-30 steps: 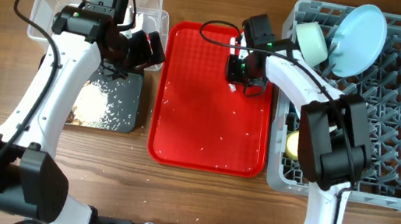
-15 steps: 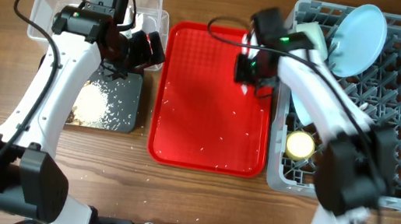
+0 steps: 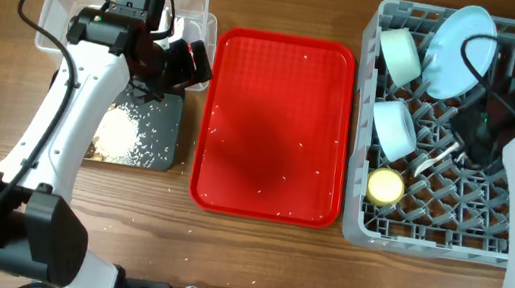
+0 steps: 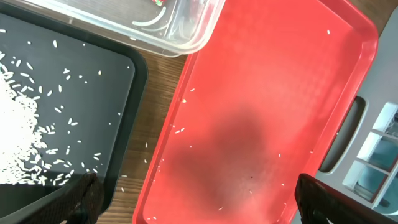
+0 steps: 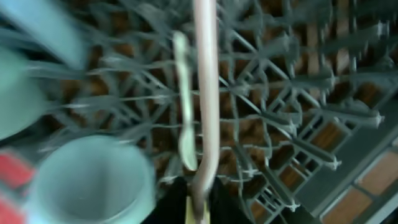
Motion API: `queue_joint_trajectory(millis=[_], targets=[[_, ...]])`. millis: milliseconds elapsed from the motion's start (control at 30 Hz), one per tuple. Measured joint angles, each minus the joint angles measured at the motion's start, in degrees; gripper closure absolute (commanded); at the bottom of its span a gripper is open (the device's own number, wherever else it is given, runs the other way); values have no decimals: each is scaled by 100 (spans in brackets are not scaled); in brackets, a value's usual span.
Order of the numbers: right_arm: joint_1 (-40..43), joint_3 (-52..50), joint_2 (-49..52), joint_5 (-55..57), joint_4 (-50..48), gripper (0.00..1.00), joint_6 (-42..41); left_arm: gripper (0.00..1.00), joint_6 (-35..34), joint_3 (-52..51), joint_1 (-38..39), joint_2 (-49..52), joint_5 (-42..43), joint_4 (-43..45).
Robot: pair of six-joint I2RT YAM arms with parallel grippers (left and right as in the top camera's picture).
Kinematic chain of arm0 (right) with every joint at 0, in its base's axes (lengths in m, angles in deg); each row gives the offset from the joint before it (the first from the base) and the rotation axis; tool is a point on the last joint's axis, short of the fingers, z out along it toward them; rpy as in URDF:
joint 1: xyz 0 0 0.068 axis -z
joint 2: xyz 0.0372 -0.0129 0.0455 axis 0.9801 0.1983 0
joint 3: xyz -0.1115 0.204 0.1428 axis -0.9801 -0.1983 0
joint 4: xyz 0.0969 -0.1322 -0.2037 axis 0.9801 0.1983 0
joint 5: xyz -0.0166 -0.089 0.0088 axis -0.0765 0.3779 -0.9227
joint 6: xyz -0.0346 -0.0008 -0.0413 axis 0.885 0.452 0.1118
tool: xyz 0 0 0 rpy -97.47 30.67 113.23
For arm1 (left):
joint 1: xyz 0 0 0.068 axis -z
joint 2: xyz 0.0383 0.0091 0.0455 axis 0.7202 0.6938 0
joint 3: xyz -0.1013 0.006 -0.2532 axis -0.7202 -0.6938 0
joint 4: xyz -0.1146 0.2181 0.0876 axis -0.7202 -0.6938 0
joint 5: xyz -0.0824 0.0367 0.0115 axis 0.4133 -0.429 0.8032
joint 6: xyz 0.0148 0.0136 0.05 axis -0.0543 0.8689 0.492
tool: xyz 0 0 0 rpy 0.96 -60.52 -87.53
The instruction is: Sort waste into correct bins and load items into the dishwasher rack
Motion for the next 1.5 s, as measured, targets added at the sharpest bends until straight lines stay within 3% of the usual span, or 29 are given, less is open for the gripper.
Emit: queue_joint_trajectory(millis=[200, 267, 333, 367, 400, 500, 567, 800, 900, 1000, 1167, 1367, 1500], targets=[[79, -501, -2, -251, -216, 64, -33, 0, 0, 0, 0, 0, 0, 0], [79, -393, -35, -516, -181, 55, 227, 0, 0, 0, 0, 0, 0, 0], [79, -181, -247, -931, -162, 39, 682, 0, 0, 0, 0, 0, 0, 0], [63, 33, -531, -1281, -144, 10, 1045, 0, 0, 0, 0, 0, 0, 0], [37, 216, -793, -1550, -114, 0, 1377, 0, 0, 0, 0, 0, 0, 0], [-155, 780, -1923, -2339, 177, 0, 2083, 0, 0, 0, 0, 0, 0, 0], [-188, 925, -2994, -2645, 260, 0, 2098, 0, 0, 0, 0, 0, 0, -4], [-192, 870, -4033, -2433, 435, 0, 2575, 0, 0, 0, 0, 0, 0, 0], [-192, 446, -4459, -2190, -170, 0, 2973, 0, 0, 0, 0, 0, 0, -2], [-192, -953, -5180, -2022, -1838, 0, 3254, 0, 0, 0, 0, 0, 0, 0], [-192, -4192, -6793, -2400, -4597, 0, 3421, 0, 0, 0, 0, 0, 2, -4], [-474, -6356, -7952, -2573, -5783, 0, 3445, 0, 0, 0, 0, 0, -2, -7], [-616, -7058, -8382, -2500, -6207, 0, 3464, 0, 0, 0, 0, 0, 0, 0]])
